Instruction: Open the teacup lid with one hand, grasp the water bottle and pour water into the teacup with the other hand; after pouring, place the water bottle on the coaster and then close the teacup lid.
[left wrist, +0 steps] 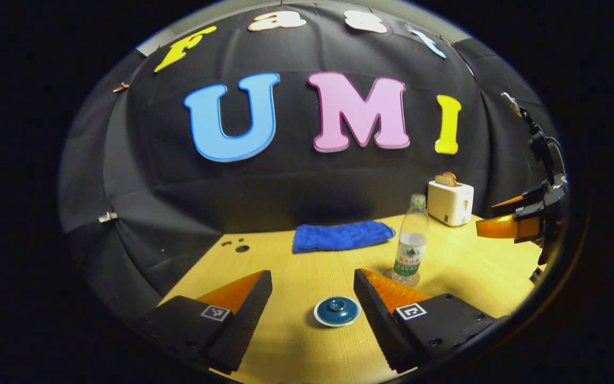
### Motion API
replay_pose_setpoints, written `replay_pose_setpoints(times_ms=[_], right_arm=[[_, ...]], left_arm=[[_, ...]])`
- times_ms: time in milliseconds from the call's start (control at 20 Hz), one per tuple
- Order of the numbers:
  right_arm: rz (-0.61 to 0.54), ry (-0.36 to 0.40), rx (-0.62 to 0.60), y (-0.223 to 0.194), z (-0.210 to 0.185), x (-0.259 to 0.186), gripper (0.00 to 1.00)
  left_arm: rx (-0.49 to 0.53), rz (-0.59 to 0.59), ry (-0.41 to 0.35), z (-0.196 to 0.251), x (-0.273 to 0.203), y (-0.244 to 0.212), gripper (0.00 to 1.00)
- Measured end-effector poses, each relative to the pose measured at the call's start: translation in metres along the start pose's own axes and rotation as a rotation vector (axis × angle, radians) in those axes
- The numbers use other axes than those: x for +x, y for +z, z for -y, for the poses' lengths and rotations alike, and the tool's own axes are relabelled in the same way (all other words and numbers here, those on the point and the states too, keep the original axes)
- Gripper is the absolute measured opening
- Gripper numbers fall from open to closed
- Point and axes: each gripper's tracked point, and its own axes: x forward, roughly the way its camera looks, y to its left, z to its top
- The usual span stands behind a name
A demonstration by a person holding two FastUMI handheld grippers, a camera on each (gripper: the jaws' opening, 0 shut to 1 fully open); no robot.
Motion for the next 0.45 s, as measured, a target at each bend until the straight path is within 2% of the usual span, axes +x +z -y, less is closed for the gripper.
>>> replay_pose_setpoints(times_ms=[250,450], right_arm=[[0.127,-0.068,0.029,0.06,-0.001,-0.049,0.99],[0.19,-0.082,0.087,0.084,-0.02,-0.091,0.99]], left_arm=[[-0.06,0.107,0.007,-0.019,-0.044,0.075,0.97],[-0.061,0.16,0.012,-0.033,-0.071,0.108,0.96]])
